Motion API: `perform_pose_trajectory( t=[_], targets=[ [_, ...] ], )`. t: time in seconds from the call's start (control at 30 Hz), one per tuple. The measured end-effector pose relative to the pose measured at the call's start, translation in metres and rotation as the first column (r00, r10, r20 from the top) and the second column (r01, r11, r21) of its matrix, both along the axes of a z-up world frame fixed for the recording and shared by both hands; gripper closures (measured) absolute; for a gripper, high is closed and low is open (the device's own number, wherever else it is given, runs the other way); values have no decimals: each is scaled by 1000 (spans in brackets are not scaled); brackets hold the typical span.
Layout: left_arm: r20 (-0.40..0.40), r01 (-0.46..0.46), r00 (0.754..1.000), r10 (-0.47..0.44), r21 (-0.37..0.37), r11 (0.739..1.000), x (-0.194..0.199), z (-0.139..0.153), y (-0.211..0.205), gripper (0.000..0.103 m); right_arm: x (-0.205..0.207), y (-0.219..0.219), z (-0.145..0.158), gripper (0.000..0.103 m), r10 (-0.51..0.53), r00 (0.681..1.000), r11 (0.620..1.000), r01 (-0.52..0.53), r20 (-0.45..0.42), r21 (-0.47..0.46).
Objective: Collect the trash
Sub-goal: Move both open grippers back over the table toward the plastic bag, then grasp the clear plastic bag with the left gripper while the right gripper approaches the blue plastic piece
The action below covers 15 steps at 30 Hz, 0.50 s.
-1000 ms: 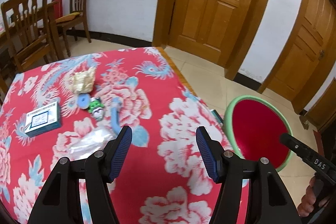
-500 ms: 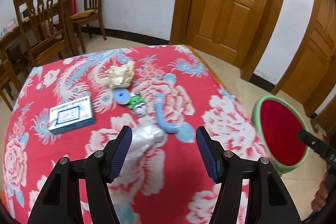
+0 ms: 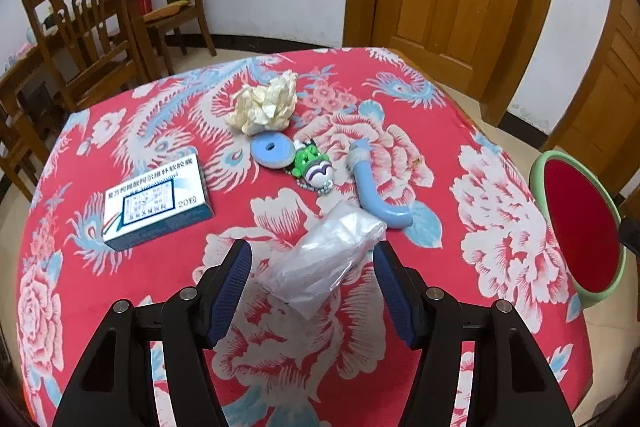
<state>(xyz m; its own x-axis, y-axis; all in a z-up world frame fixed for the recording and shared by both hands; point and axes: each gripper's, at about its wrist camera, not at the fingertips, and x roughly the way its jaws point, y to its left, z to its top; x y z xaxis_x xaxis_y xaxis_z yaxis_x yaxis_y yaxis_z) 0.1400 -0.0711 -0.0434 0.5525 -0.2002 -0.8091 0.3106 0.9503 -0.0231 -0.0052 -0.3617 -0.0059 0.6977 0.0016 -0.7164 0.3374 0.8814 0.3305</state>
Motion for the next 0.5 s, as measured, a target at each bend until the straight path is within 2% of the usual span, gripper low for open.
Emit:
perform_pose_trajectory(
  t=[0.27, 0.4, 0.47, 0.5],
  targets=[
    [-20, 8, 1000, -8, 5, 1000, 4, -11, -4, 38, 7, 10, -3, 52, 23, 1000, 1000, -23, -13, 2],
    [-33, -3, 999, 2, -33, 999, 7, -15, -1, 39, 11, 15, -1, 52, 36, 999, 999, -36, -15, -9],
    [-34, -9, 999, 7, -51, 999, 8, -16, 2, 46, 13, 17, 0, 52, 43, 999, 999, -44, -17, -18],
    [-38, -10, 999, 7, -60, 998, 9, -16, 3, 53, 15, 19, 0, 52, 48, 999, 999, -48, -18, -21]
  ],
)
